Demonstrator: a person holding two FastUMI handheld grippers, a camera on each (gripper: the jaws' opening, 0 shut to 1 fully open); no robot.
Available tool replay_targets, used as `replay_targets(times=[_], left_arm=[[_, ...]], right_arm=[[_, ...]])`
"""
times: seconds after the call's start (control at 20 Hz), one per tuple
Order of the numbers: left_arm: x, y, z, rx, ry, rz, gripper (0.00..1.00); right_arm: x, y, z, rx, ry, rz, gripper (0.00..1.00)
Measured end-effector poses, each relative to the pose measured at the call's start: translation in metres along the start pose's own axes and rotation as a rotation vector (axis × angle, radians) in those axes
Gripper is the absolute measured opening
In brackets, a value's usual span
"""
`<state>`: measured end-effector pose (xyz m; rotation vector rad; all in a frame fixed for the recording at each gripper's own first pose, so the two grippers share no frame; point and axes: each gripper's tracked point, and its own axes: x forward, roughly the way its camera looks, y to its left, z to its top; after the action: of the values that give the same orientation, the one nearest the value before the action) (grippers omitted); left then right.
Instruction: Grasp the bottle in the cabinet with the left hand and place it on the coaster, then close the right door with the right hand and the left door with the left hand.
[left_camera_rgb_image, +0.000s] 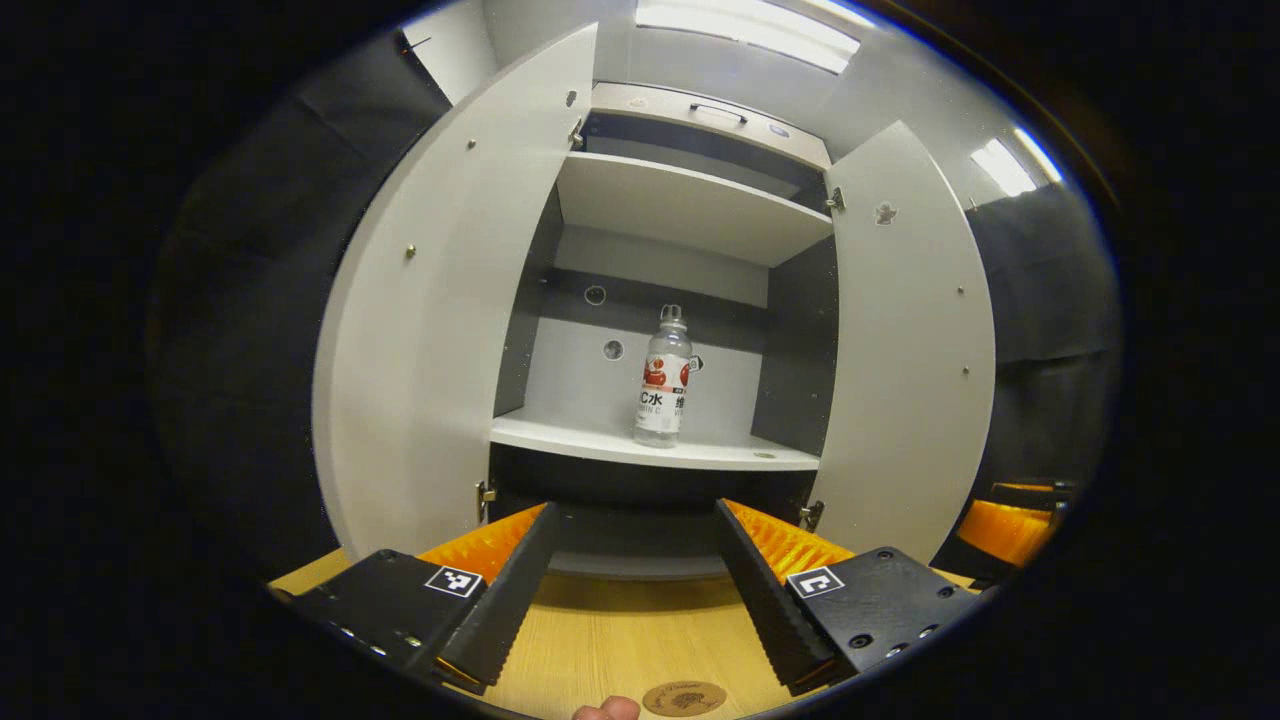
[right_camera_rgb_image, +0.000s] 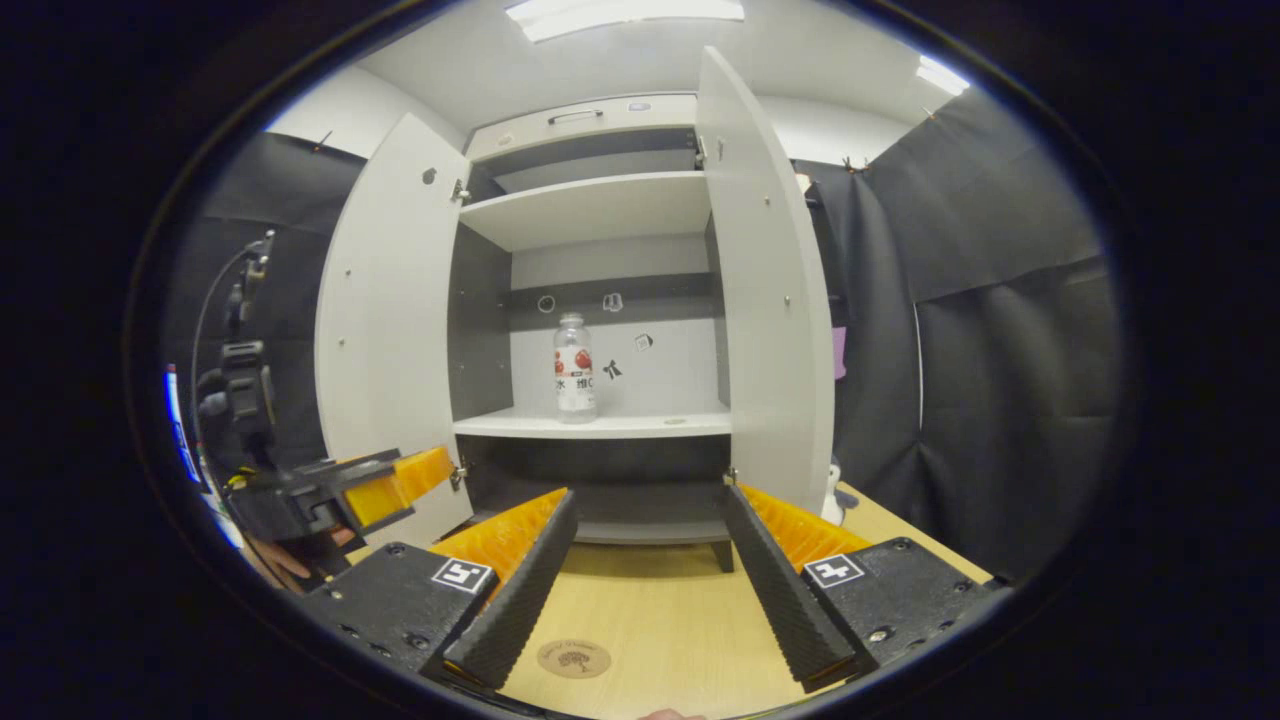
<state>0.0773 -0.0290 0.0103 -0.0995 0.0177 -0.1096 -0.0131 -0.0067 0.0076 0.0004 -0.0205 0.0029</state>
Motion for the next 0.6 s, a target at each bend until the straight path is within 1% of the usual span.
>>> replay_targets(times=[0.15,0.25,0.3,0.35,0.45,0.6], left_arm=[[0.047,-0.009,0.025,0.055,-0.058,-0.016,0.94],[0.080,-0.021,0.042,0.074,-0.091,-0.046,0.95],[0.096,-0.026,0.047,0.070,-0.095,-0.059,0.99],[0.112,-0.030,0.051,0.061,-0.092,-0.068,0.94],[0.144,-0.036,0.055,0.047,-0.077,-0.085,0.95],[0.190,-0.036,0.055,0.070,-0.066,-0.078,0.95]], right_arm=[[-0.003,-0.006,0.000,-0.002,0.001,-0.020,0.98],[-0.004,-0.010,0.000,-0.010,0.001,-0.038,0.98],[-0.003,-0.012,-0.002,-0.015,0.001,-0.046,0.98],[-0.003,-0.013,-0.001,-0.018,0.002,-0.052,0.99],[-0.003,-0.015,-0.002,-0.015,0.002,-0.065,0.99],[-0.001,-0.021,-0.002,-0.011,0.004,-0.087,0.98]])
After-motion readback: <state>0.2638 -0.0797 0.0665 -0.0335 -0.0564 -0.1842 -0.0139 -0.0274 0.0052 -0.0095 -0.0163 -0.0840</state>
